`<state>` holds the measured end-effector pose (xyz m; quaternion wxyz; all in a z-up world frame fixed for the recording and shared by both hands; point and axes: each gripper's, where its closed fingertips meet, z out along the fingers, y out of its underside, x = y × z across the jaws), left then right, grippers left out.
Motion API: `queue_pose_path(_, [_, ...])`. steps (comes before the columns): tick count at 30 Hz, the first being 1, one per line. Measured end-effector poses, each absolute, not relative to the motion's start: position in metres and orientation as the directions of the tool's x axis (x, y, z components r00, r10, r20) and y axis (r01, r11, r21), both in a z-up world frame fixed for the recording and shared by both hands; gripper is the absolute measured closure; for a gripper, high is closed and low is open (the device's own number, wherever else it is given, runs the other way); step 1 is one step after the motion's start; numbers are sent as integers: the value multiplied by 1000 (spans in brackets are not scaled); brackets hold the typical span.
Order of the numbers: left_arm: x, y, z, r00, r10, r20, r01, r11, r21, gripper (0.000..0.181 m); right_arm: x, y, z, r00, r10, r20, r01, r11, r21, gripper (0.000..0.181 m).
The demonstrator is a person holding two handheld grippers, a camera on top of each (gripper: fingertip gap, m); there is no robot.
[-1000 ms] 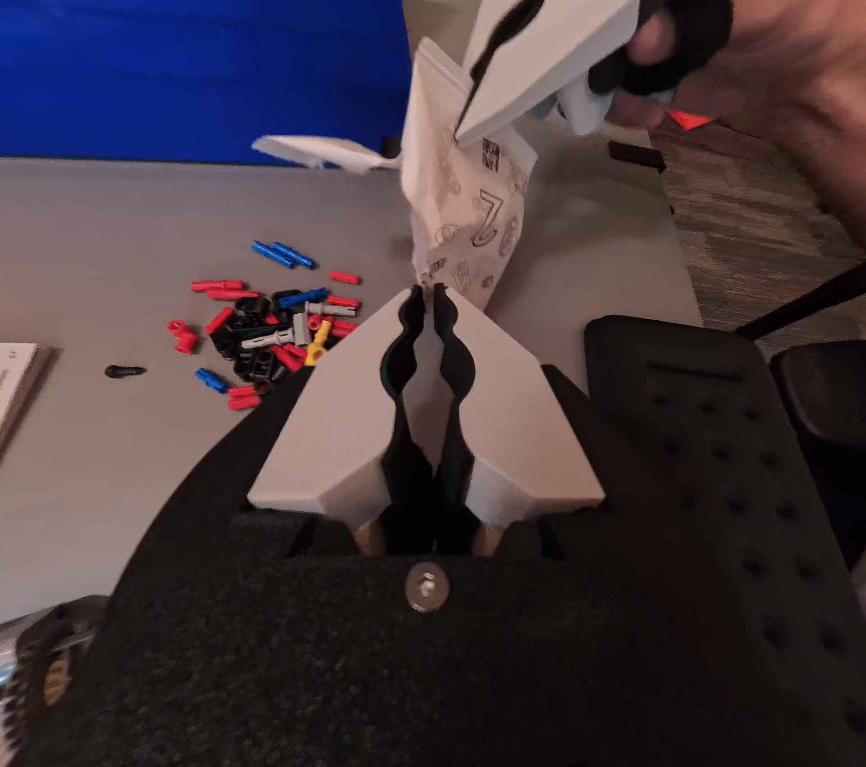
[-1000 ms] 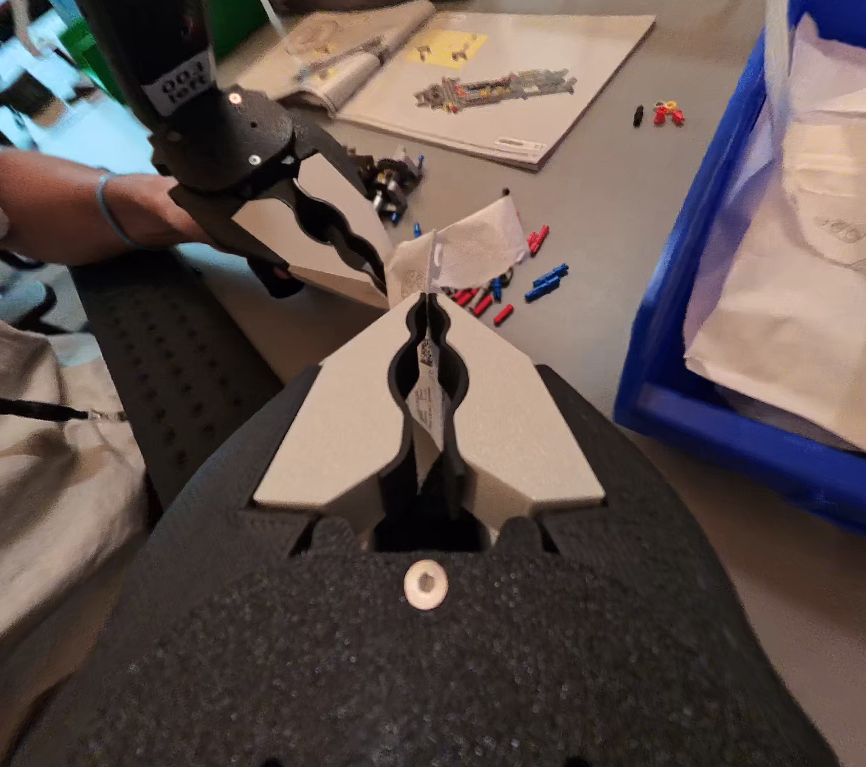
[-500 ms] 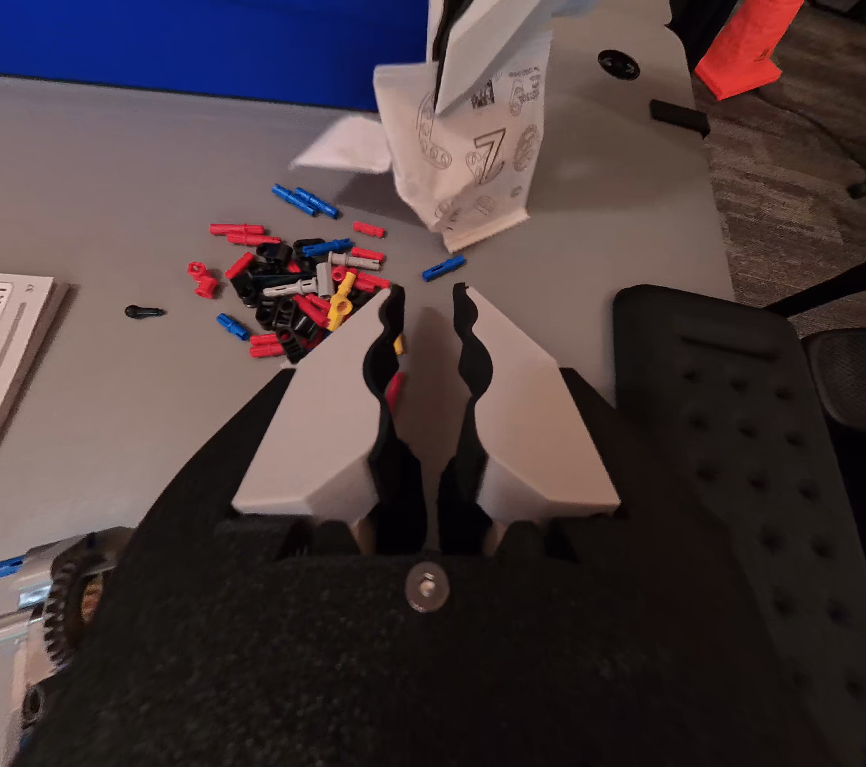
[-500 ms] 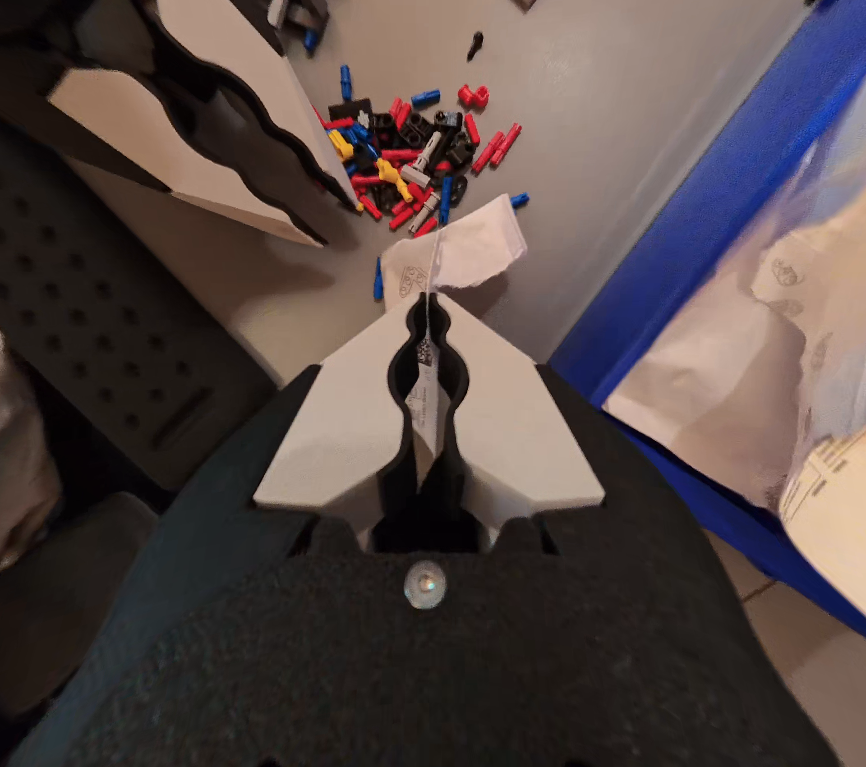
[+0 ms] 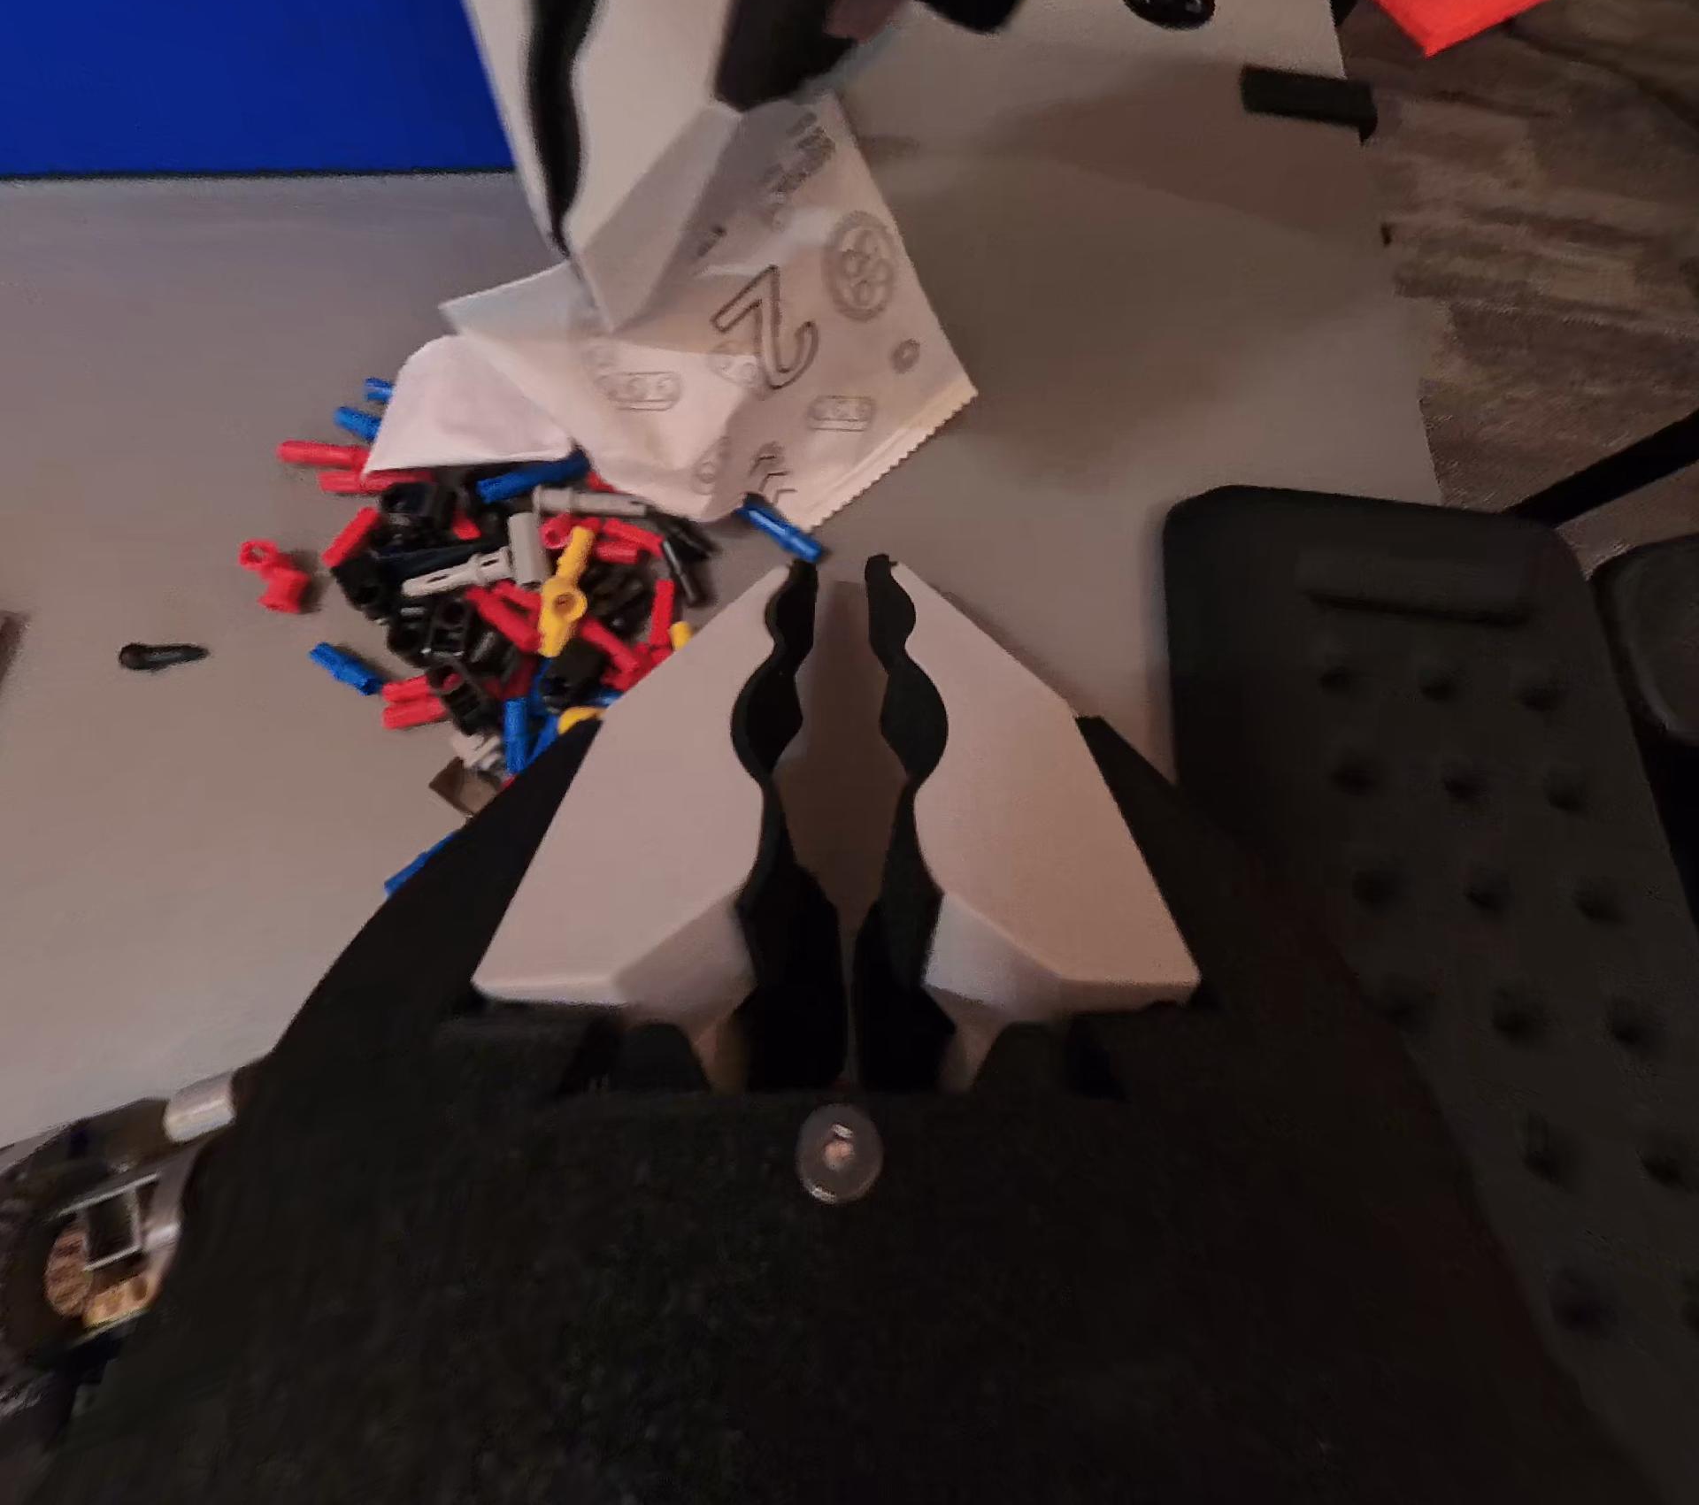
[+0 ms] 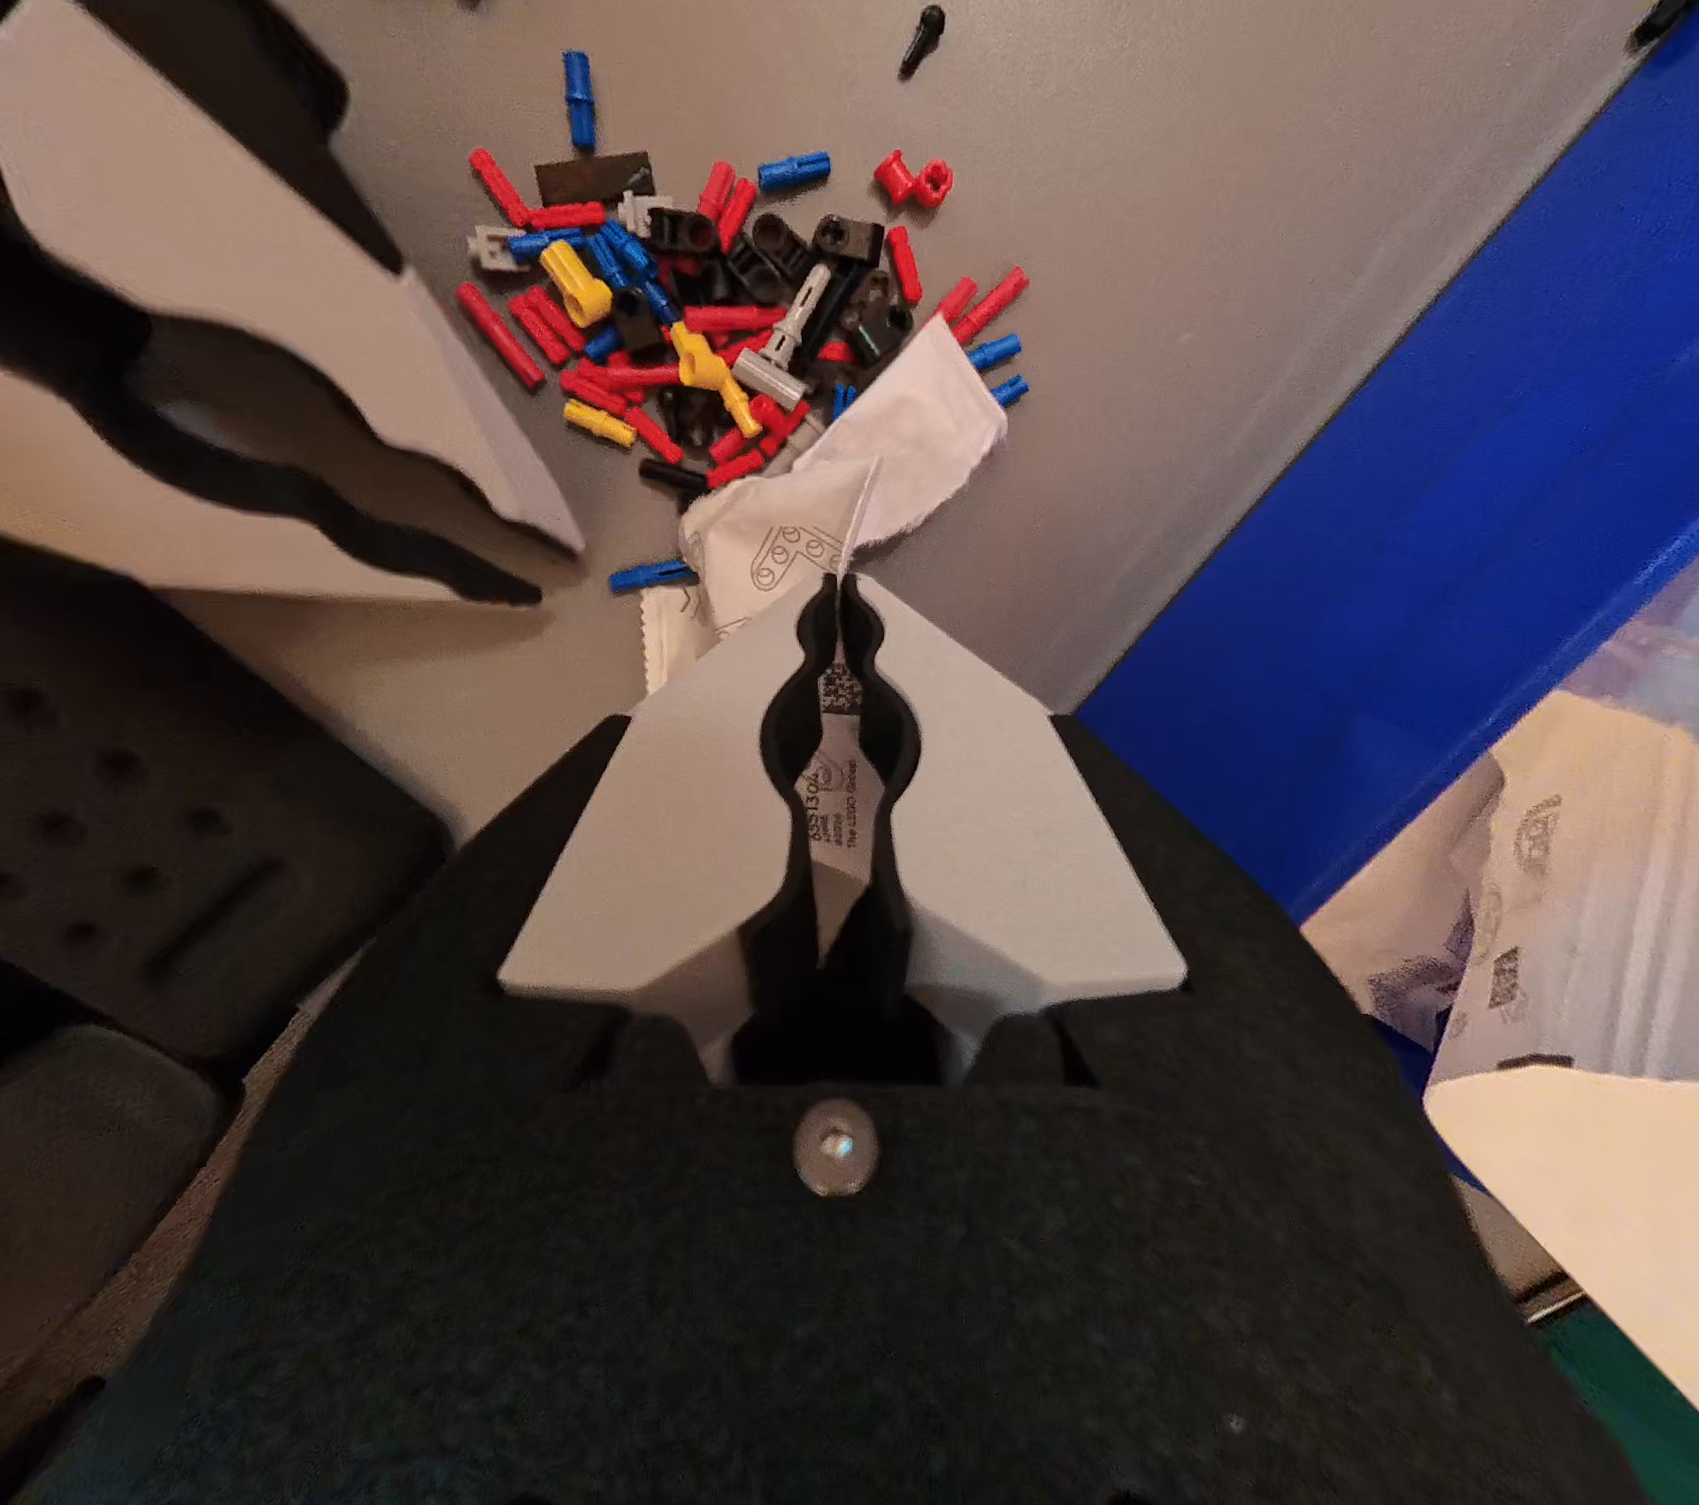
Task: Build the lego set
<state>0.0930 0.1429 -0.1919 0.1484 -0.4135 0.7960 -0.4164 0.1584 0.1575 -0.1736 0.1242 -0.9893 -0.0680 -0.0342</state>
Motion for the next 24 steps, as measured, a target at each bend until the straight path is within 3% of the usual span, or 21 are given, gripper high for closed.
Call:
queue_pose_path(4, [93, 133, -200, -628, -775, -65, -473, 447, -759, 168, 161, 158, -172, 993, 84, 84, 102, -966, -239, 181])
queue_pose_path(9, [102, 127, -192, -556, -745, -367, -348, 610, -711, 150, 168, 160, -167, 995, -100, 3, -94, -949, -300, 181])
queue_pose_path(15, [110, 129, -186, -462, -575, -676, -211, 811, -546, 139, 164, 158, -160, 951, -271, -147, -307, -870, -385, 181])
queue_pose_path(21, [114, 131, -182, -381, -477, -792, -180, 879, -442, 133, 160, 155, -146, 819, -390, -421, -563, -684, -463, 181])
queue_pose_path(24, [115, 139, -179, -346, -475, -809, -206, 880, -428, 139, 164, 148, -143, 726, -423, -543, -680, -563, -470, 181])
